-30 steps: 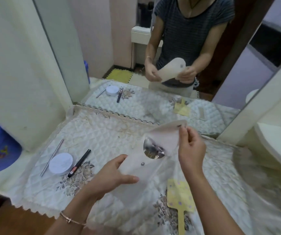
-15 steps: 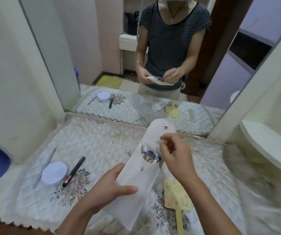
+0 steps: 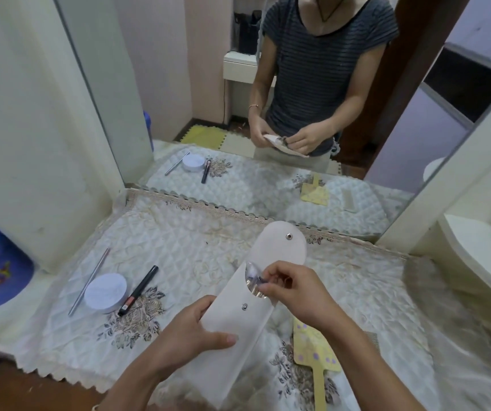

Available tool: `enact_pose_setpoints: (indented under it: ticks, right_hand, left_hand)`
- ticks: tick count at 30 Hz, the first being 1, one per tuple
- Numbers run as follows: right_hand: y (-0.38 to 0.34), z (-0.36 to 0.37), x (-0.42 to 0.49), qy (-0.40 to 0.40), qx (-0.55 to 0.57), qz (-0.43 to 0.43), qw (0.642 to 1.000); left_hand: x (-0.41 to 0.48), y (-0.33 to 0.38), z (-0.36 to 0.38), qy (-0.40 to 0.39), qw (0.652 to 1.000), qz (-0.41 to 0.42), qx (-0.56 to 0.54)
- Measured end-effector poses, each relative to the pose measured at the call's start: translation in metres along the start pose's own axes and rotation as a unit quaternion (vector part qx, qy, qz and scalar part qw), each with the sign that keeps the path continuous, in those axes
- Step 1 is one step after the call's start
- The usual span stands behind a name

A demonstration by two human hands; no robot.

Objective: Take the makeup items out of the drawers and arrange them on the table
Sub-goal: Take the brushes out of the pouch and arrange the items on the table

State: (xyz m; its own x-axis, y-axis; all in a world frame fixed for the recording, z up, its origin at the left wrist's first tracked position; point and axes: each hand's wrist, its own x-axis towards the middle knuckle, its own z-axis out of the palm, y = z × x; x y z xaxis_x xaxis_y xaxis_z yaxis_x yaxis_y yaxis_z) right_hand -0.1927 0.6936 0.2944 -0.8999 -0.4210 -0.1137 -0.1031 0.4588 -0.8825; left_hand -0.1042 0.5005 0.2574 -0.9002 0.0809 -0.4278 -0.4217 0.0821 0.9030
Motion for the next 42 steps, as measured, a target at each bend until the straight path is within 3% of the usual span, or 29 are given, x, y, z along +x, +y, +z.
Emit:
enact_pose_setpoints:
  ticks: [3, 8, 10, 14, 19, 21, 28, 32, 35, 38, 40, 42]
  right_hand:
    - [0.005, -0.003, 0.007, -0.016, 0.079, 0.026, 0.996]
    - [0.014, -0.030, 0.028, 0.060, 0.234, 0.063, 0.968]
    - [0.022, -0.044, 0.036, 0.079, 0.246, 0.063, 0.964]
    - [0.045, -0.056, 0.047, 0.071, 0.218, 0.090, 0.969]
    - [0.081, -0.029, 0.056, -0.136, 0.123, 0.182, 0.966]
    - [0.091, -0.015, 0.062, -0.161, 0.086, 0.185, 0.966]
    - [0.108, 0.013, 0.075, -0.109, -0.064, 0.132, 0.983]
    - [0.102, 0.021, 0.064, 0.008, -0.175, 0.077, 0.981]
    - [0.074, 0.021, 0.056, 0.095, -0.053, 0.047, 0.993]
    - [0.041, 0.021, 0.056, 0.058, 0.154, 0.062, 0.984]
    - [0.028, 0.021, 0.054, 0.043, 0.186, 0.040, 0.981]
    - [0.021, 0.022, 0.045, 0.055, 0.143, -0.005, 0.988]
  left_hand:
    - [0.001, -0.006, -0.004, 0.002, 1.000, -0.002, 0.029]
    - [-0.003, -0.020, -0.024, 0.026, 0.993, -0.033, 0.112]
    - [-0.008, -0.031, -0.034, 0.056, 0.988, -0.051, 0.133]
    - [-0.019, -0.051, -0.049, 0.175, 0.972, -0.090, 0.129]
    - [-0.028, -0.062, -0.054, 0.240, 0.963, -0.103, 0.061]
    - [-0.030, -0.059, -0.050, 0.249, 0.963, -0.095, 0.046]
    - [-0.030, -0.052, -0.030, 0.240, 0.965, -0.105, 0.008]
    - [-0.027, -0.048, -0.020, 0.213, 0.972, -0.102, -0.008]
    - [-0.023, -0.044, -0.012, 0.169, 0.981, -0.096, -0.032]
    - [-0.021, -0.038, -0.002, 0.113, 0.989, -0.082, -0.055]
    - [-0.017, -0.038, 0.005, 0.098, 0.989, -0.083, -0.080]
    - [-0.013, -0.037, 0.011, 0.102, 0.985, -0.095, -0.099]
